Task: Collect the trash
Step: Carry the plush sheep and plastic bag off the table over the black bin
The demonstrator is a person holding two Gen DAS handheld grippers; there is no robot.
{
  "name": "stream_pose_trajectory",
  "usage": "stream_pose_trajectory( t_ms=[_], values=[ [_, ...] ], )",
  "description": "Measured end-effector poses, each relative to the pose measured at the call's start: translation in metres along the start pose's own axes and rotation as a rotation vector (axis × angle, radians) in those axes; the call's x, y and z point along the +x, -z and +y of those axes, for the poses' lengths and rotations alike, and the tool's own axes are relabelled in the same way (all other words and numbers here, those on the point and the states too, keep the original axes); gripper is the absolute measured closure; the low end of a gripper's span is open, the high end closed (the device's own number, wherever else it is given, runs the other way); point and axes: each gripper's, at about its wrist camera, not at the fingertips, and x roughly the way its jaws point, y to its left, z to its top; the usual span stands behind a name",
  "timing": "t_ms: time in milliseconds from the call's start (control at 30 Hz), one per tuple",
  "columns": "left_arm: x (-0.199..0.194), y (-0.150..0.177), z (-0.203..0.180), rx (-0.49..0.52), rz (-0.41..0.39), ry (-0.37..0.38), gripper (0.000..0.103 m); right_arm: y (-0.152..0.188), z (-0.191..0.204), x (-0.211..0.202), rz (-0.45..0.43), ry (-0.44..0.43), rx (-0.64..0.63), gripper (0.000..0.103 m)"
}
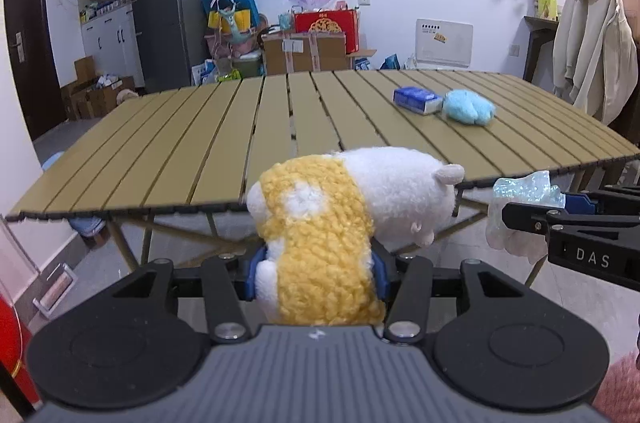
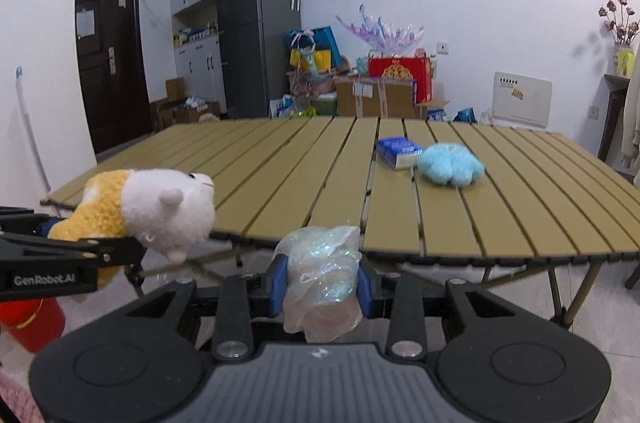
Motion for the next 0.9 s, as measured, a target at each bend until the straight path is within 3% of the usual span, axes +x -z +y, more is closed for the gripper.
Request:
stream_pose_trajectory(
  t_ms=[367, 900],
  values=[
    [-0.003, 0.057, 0.01, -0.021, 0.092, -0.03, 0.052, 0.041, 0.016, 0.0, 0.134, -0.011, -0.021, 0.069],
    [0.042, 0.124, 0.026, -0.065, 0.266, -0.126, 0.052, 0.102, 0.023, 0.042, 0.365, 0.009, -0.035, 0.069]
  ],
)
